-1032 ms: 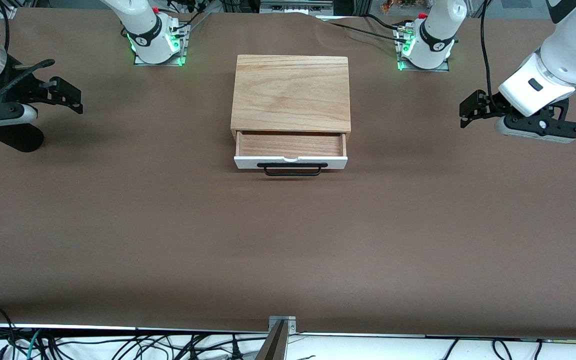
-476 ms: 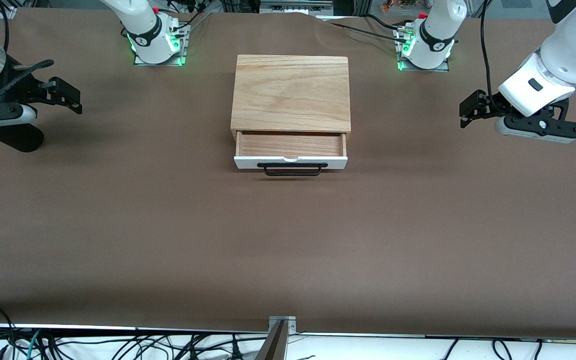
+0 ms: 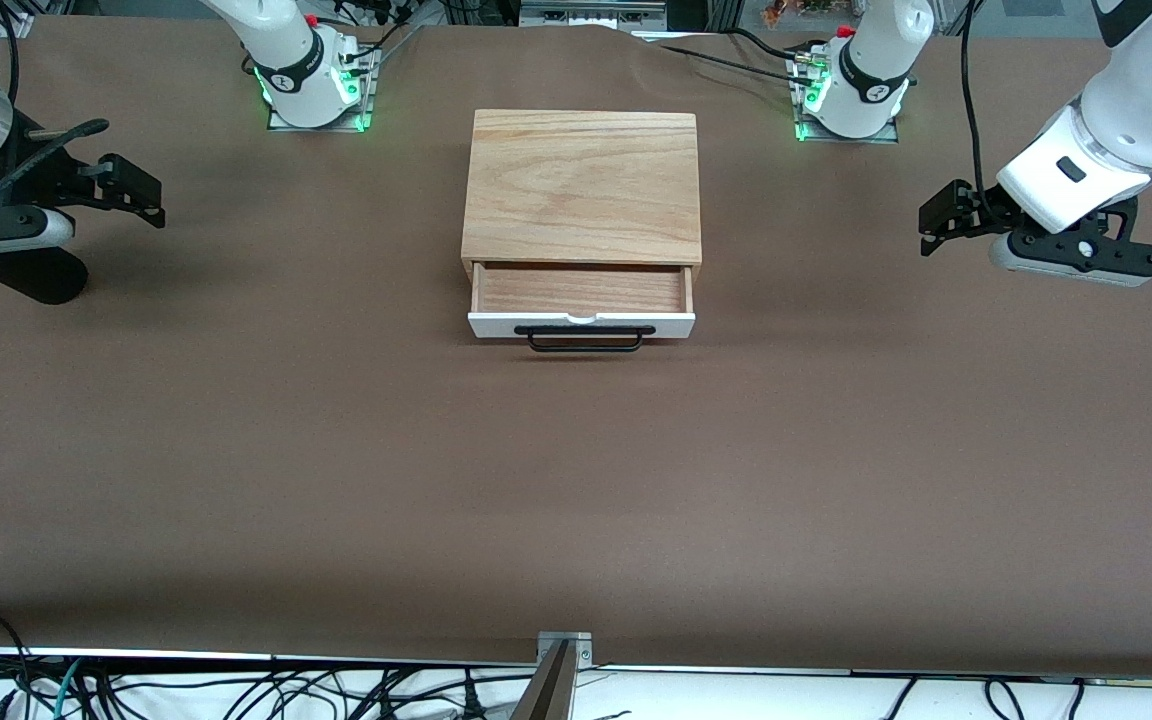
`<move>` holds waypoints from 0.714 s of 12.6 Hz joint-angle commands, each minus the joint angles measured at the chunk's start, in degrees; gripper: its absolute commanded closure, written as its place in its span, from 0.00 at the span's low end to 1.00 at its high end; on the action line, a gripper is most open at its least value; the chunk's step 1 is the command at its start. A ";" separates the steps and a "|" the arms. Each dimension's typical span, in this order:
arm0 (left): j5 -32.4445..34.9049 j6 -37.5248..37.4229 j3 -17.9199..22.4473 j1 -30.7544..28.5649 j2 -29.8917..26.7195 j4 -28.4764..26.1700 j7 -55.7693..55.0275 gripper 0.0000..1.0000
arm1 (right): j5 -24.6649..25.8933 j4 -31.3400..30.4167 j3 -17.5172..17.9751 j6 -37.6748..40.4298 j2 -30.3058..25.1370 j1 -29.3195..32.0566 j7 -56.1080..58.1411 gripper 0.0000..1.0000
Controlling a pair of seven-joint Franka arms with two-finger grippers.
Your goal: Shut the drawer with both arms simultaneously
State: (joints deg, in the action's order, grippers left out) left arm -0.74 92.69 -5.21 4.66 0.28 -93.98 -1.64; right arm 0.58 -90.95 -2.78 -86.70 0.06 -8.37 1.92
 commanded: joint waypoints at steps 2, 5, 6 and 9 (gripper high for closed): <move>-0.40 -1.29 -0.07 0.00 0.69 1.78 0.23 0.00 | -0.67 0.51 0.32 0.91 -0.23 0.19 -0.78 0.00; -0.40 -1.29 -0.07 0.00 0.69 1.78 0.23 0.00 | -0.67 0.51 0.32 0.92 -0.23 0.28 -0.78 0.00; -0.49 -1.29 -0.07 0.00 0.69 1.78 0.14 0.00 | -0.67 0.51 0.32 0.92 -0.23 0.28 -0.78 0.00; -0.49 -1.29 -0.07 0.00 0.69 1.78 0.58 0.00 | -0.76 0.51 0.41 0.83 -0.23 0.19 -0.78 0.00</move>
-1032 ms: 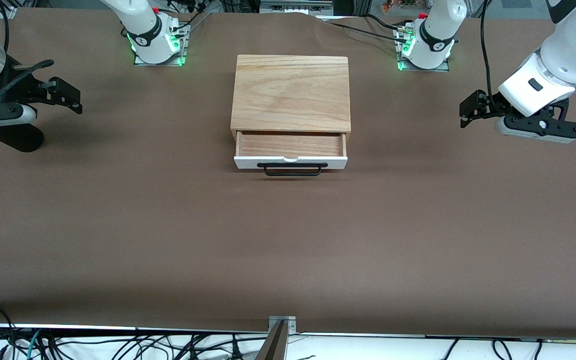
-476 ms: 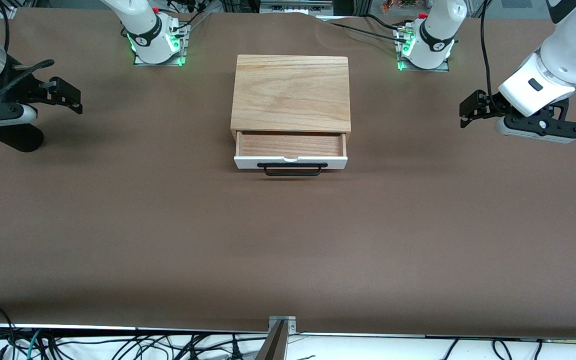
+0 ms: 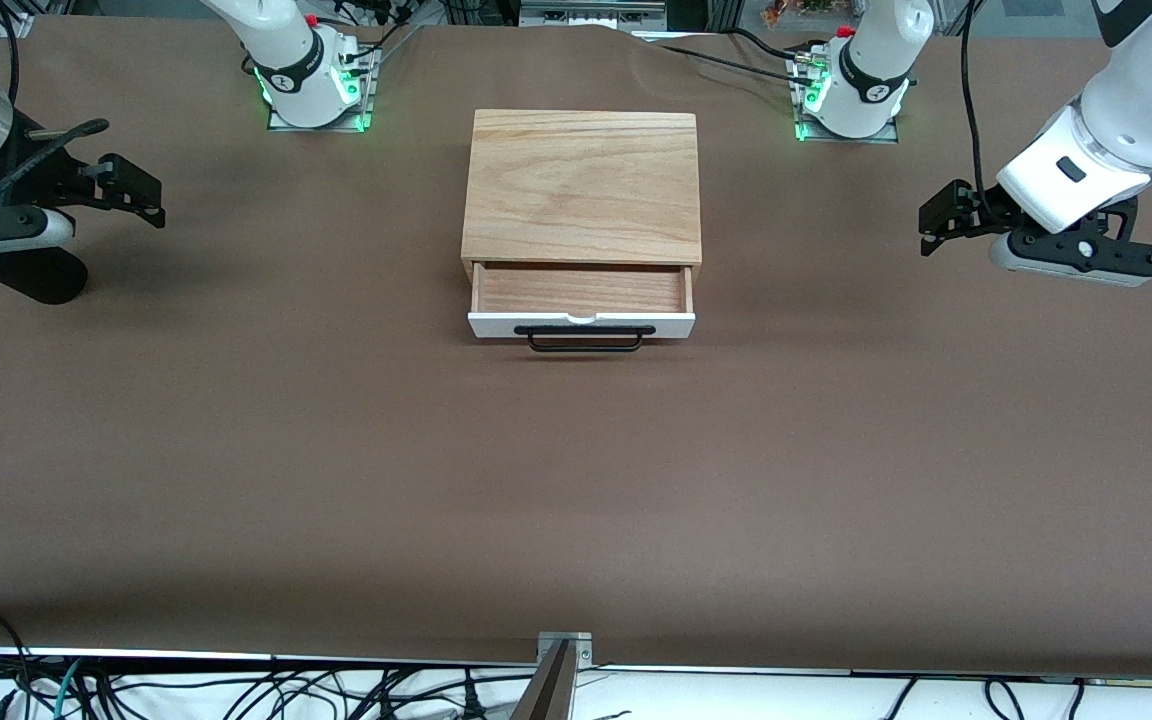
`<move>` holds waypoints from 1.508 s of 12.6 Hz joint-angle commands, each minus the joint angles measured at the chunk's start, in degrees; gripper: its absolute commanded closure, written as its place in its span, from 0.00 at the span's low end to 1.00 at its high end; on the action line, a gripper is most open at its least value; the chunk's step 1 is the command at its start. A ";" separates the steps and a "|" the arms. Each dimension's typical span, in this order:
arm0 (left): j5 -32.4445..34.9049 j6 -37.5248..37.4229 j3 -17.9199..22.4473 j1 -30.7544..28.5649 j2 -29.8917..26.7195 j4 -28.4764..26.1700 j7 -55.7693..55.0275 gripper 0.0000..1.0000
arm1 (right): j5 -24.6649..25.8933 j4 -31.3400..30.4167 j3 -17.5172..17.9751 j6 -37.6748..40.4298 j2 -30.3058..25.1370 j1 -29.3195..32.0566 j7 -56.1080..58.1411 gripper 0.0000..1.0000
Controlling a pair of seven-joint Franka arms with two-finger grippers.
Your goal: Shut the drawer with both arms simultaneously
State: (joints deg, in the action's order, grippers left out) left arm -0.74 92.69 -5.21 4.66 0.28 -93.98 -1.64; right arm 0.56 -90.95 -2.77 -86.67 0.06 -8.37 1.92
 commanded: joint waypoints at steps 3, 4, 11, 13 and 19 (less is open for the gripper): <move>-1.01 -1.20 -0.50 0.00 0.77 1.78 0.76 0.00 | -0.74 0.59 0.49 0.01 0.03 -0.24 -0.77 0.00; -1.10 -1.03 -1.03 0.52 1.38 1.78 0.76 0.00 | -1.17 0.59 0.49 -0.17 0.03 -0.24 -0.69 0.00; -3.04 -0.41 -1.65 0.97 7.00 8.10 0.32 0.00 | -5.56 0.51 0.05 -1.14 0.73 0.10 0.11 0.00; -3.91 -0.41 -2.08 1.49 8.68 9.95 0.05 0.00 | -5.84 0.51 -0.04 -1.14 1.35 -0.15 0.10 0.00; -15.68 -0.23 -2.17 1.67 14.82 11.19 0.93 0.00 | -7.42 0.68 1.18 0.01 8.29 -1.82 0.19 0.00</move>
State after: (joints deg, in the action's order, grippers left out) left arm -14.03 93.12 -7.35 6.21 11.74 -85.44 -1.63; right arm -5.89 -91.20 -2.21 -87.57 7.49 -9.06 2.12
